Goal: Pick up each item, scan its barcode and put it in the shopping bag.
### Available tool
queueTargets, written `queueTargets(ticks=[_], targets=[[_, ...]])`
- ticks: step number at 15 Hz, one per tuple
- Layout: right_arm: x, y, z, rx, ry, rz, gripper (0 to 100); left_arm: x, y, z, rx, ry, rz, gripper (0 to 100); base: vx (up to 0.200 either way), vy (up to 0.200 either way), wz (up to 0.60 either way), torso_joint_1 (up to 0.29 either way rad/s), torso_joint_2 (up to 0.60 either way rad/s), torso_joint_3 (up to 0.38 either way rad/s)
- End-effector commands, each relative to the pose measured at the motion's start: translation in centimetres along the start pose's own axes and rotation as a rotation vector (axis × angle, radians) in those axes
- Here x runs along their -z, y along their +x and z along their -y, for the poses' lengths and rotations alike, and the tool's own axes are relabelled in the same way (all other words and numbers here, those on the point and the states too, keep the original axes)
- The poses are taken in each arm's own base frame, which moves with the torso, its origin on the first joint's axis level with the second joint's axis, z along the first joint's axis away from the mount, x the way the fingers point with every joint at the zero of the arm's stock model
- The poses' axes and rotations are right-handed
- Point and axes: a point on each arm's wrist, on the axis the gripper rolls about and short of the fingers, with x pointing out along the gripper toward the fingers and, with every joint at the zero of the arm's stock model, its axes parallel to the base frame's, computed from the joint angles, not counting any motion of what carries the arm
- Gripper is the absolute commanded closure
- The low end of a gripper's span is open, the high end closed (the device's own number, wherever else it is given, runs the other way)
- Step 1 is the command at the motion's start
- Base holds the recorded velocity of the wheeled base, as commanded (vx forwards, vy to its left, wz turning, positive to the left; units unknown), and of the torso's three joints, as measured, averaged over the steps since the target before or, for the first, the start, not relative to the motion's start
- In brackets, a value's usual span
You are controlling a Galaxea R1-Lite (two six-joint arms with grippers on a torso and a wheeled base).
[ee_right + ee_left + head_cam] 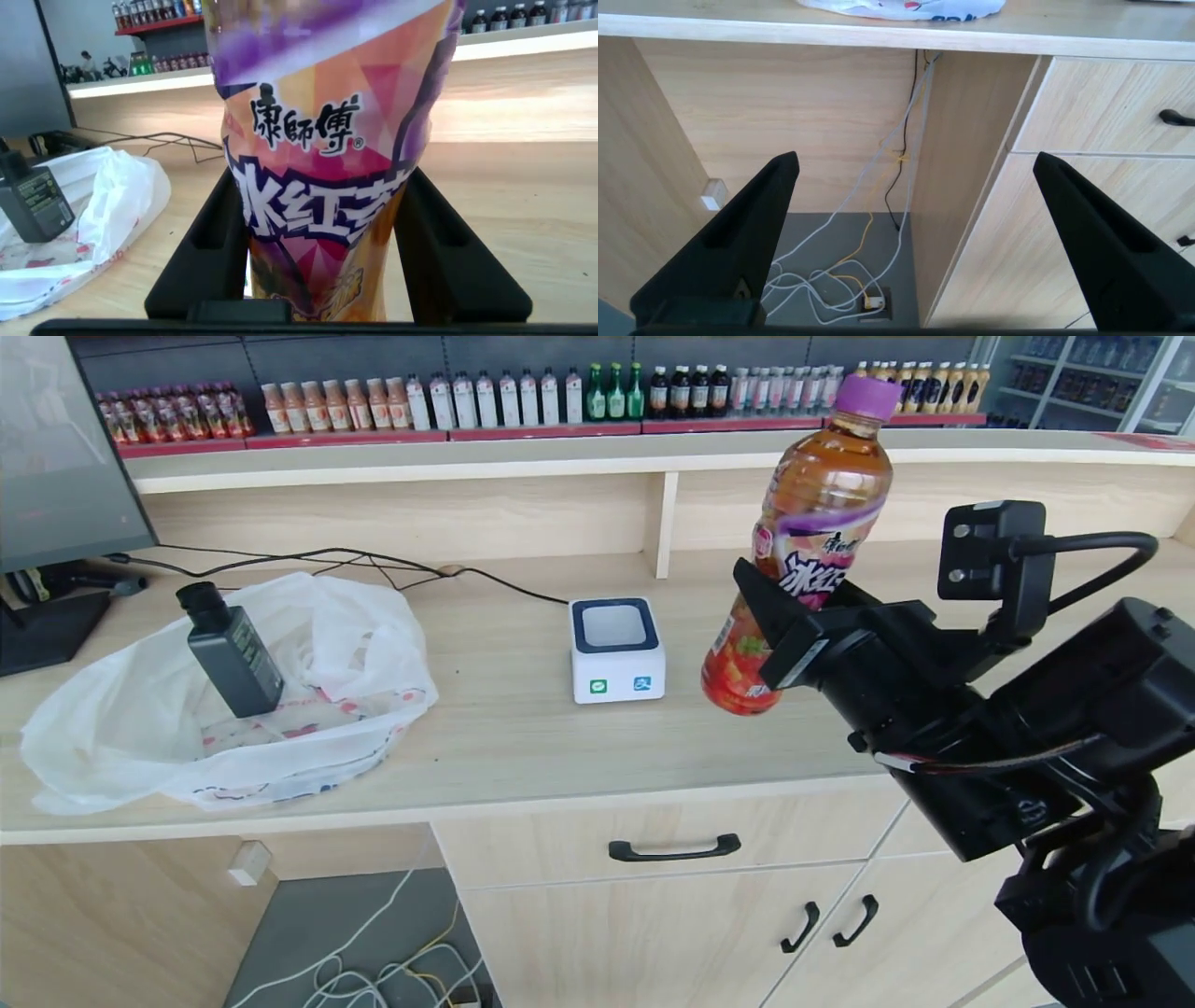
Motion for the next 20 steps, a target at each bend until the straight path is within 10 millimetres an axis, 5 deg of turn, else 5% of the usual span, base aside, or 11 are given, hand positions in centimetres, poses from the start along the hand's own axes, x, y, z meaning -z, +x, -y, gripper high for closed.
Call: queueTargets(ticks=[1,5,12,20], targets=[[-0.2,0.1,0.0,0.003,0.001,0.008,100,0.0,0.0,0.0,-0.001,-0.001,0.0,0,0.0,0.2,0.0,0.002,0.01,0.002],[-0.2,0.3,0.4,-0.012,-0.005,0.012,100,0.0,0.0,0.0,-0.001,-0.001,0.0,0,0.0,0.2,0.0,0.008,0.0,0.004],[0.0,0.9,1.1,-0.025,-0.025,0.016,100,0.0,0.0,0.0,-0.001,0.005,0.0,0,0.0,0.0,0.0,0.0,0.0,0.0],[-1.4,5.4,0.7,-0.005,-0.184,0.016,100,0.0,0.0,0.0,-0.001,0.009,0.0,0,0.0,0.0,0.0,0.0,0.0,0.0]])
